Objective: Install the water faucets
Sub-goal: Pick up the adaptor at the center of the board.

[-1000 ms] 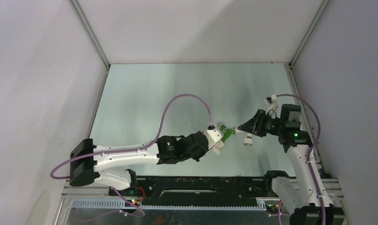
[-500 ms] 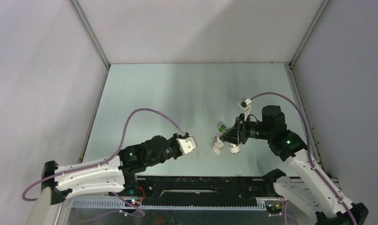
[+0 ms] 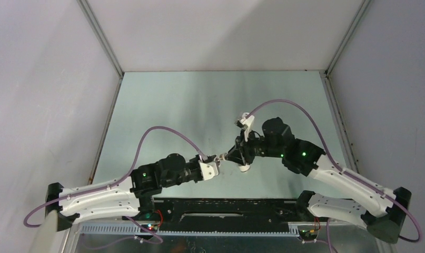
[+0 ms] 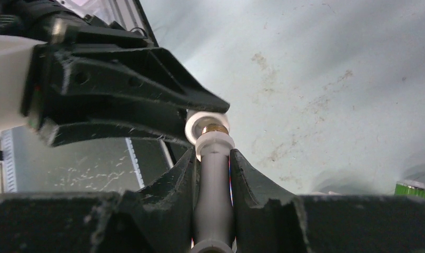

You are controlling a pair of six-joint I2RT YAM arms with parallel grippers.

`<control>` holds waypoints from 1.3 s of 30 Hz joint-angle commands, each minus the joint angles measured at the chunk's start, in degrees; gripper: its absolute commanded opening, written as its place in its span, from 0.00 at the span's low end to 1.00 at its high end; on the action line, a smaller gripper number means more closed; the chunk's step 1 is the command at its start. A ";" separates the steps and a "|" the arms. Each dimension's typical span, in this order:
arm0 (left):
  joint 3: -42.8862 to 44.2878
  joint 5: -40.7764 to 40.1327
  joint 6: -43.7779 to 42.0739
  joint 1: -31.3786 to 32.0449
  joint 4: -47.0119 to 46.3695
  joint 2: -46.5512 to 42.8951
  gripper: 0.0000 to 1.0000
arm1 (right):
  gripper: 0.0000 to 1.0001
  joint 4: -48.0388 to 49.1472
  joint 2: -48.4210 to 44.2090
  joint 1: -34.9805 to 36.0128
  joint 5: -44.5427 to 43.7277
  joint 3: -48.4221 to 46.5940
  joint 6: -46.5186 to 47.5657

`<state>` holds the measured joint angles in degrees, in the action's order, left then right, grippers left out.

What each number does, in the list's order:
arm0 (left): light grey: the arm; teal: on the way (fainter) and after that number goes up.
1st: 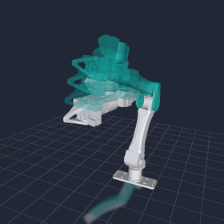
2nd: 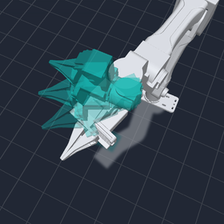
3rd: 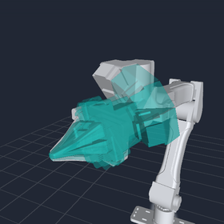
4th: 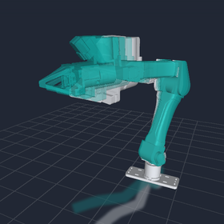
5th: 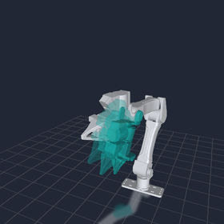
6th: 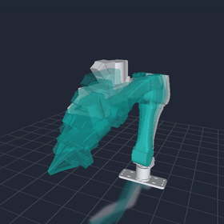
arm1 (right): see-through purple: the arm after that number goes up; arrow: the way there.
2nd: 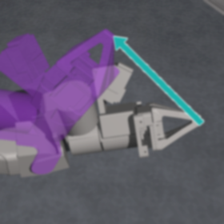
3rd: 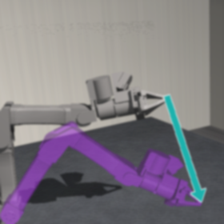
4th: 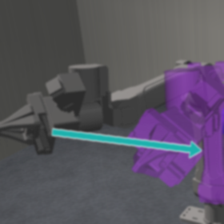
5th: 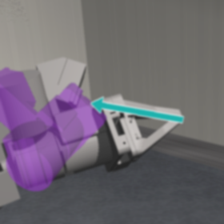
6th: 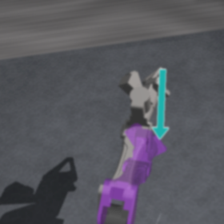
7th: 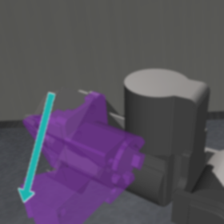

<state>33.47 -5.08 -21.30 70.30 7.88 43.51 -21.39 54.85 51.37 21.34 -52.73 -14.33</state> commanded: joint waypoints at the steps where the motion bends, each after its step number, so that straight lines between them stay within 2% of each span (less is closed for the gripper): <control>1: 3.48 3.53 -0.70 -0.25 -1.50 -0.87 0.00 | 0.00 3.19 4.00 2.06 -4.12 -4.96 4.06; 6: 3.76 3.48 -0.16 -0.25 -1.41 -1.67 0.00 | 0.00 2.82 6.48 2.87 -3.25 -6.74 5.01; 22: 4.40 -3.74 1.62 -0.76 -1.54 -1.90 0.00 | 0.00 -0.46 6.89 5.08 -2.80 -7.73 5.97; 35: 5.00 7.27 -2.83 -0.87 0.56 -1.98 0.00 | 0.00 1.17 9.92 4.55 -5.40 -8.20 2.93; 39: 5.17 7.39 -2.69 -0.87 0.27 -1.43 0.00 | 0.00 1.42 10.45 4.55 -4.53 -8.44 2.91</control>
<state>35.38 -2.50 -22.61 69.21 12.93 42.28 -22.63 64.51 56.12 17.76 -58.30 -11.03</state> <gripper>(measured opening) 0.267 0.294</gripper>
